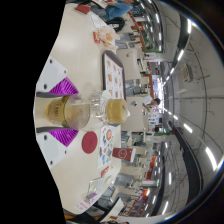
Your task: Pour water
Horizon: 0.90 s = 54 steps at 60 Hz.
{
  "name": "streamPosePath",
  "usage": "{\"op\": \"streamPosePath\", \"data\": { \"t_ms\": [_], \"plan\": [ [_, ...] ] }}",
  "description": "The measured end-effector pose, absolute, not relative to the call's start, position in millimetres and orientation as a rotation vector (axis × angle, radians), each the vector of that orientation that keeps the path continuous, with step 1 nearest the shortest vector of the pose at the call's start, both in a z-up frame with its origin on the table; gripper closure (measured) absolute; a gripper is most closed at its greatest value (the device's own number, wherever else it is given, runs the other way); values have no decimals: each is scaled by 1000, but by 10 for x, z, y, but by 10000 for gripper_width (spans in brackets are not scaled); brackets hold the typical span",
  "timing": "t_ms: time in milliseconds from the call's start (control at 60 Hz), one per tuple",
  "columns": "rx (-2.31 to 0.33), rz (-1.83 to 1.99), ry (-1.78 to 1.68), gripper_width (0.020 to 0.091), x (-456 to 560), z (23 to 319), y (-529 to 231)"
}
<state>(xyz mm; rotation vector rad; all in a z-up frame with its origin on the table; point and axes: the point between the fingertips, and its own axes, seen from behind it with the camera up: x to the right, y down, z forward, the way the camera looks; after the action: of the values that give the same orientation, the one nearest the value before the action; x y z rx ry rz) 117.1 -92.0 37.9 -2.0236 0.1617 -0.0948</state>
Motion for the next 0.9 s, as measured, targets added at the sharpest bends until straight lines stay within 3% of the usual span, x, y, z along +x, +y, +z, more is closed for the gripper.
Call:
{"op": "streamPosePath", "data": {
  "t_ms": [133, 533, 683, 900],
  "plan": [
    [-2039, -168, 107, 731, 1166, 474, -909],
    [-1939, -946, -325, 732, 2256, 1539, -159],
    [-1817, -1341, -677, 731, 2489, 1654, 275],
    [-1412, -1794, -1262, 730, 2294, 1632, 757]
  ]
}}
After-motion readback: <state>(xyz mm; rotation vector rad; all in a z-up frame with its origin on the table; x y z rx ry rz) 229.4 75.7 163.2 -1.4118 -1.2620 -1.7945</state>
